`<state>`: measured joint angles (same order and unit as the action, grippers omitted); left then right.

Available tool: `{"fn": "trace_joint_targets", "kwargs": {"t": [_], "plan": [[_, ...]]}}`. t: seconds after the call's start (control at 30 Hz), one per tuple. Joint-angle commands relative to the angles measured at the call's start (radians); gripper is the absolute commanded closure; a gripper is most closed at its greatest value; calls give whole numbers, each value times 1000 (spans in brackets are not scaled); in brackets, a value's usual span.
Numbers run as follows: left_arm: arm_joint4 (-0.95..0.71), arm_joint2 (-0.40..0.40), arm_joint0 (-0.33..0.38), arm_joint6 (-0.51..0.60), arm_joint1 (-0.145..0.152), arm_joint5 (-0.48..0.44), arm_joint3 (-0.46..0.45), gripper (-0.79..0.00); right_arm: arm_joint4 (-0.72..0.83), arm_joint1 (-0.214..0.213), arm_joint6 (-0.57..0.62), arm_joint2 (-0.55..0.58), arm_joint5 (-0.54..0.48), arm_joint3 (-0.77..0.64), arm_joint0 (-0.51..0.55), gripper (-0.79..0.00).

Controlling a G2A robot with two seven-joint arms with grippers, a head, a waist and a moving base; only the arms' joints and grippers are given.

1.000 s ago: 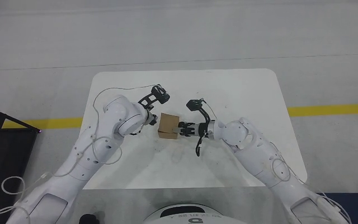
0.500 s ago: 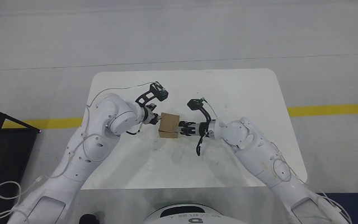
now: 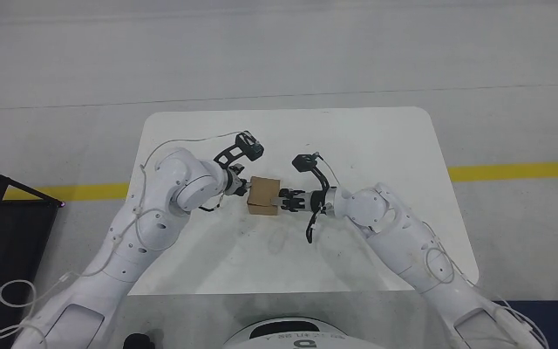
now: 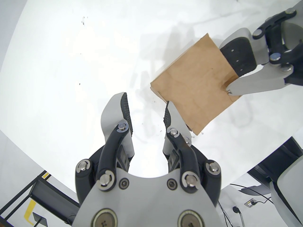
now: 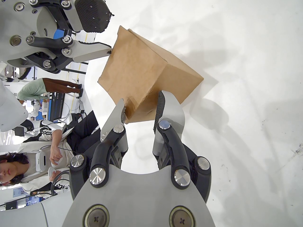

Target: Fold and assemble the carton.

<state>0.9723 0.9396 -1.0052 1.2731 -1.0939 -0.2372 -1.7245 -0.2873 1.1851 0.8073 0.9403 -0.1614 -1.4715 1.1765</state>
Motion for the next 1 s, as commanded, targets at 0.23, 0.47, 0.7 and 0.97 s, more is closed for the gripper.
{"fn": "trace_joint_targets", "kwargs": {"t": [0.23, 0.47, 0.7, 0.97], "plan": [[19, -7, -2, -20, -2, 1, 11, -388, -2, -1, -1, 1, 0, -5, 3, -252], [10, 15, -5, -35, 1, 9, -5, -413, -3, -2, -5, 2, 0, -8, 6, -256], [2, 45, -18, -33, 7, 8, -11, -413, 0, -3, -4, 2, -2, -8, 6, -256], [4, 36, -23, -28, 7, -3, 9, -409, 3, -3, -2, 2, -3, -9, 5, -259]]}}
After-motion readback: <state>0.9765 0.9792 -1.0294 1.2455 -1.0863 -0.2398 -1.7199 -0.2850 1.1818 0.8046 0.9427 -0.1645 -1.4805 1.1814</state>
